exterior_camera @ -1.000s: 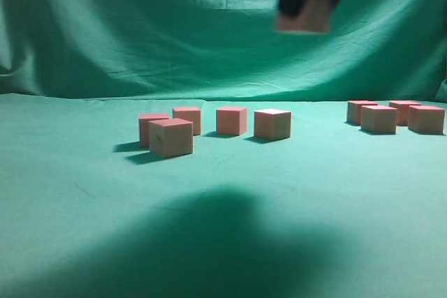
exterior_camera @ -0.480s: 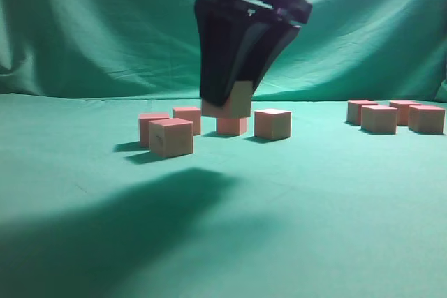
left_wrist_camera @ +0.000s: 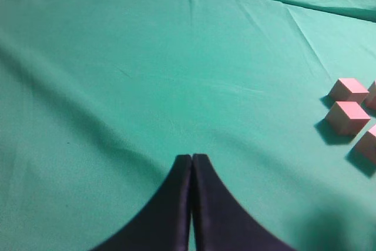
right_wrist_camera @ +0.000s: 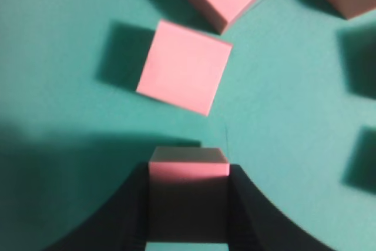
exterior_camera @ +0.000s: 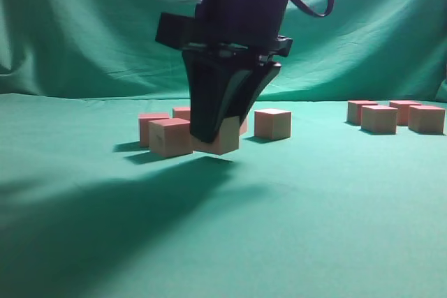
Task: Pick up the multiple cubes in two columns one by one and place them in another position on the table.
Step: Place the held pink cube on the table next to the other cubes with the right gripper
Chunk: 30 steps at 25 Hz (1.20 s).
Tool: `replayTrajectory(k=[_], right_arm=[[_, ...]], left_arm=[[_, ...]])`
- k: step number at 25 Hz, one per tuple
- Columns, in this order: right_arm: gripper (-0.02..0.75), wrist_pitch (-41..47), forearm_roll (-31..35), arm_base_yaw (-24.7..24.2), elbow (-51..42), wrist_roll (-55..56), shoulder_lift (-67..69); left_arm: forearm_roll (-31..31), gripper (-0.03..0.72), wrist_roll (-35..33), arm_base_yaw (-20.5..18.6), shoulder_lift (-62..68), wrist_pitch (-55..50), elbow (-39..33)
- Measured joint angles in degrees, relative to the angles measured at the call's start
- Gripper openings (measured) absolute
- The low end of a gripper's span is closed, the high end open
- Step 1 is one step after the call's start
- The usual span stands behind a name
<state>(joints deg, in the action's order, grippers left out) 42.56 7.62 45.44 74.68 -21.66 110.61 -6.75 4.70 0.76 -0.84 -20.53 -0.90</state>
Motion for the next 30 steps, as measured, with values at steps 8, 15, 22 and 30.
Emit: replayTrajectory(k=[8, 15, 22, 30], right_arm=[[0.26, -1.79, -0.36, 0.0, 0.25, -2.16, 1.86], [0.41, 1.27, 1.15, 0.0, 2.21, -2.19, 2.83], [0.617, 14.56, 1.5, 0.0, 14.37, -0.79, 2.98], [0.617, 27.35, -8.34, 0.0, 29.25, 8.51, 2.86]], left_arm=[[0.0, 0.0, 0.0, 0.0, 0.0, 0.0, 0.0], [0.0, 0.0, 0.0, 0.0, 0.0, 0.0, 0.0], [0.0, 0.0, 0.0, 0.0, 0.0, 0.0, 0.0], [0.0, 0.0, 0.0, 0.0, 0.0, 0.0, 0.0]])
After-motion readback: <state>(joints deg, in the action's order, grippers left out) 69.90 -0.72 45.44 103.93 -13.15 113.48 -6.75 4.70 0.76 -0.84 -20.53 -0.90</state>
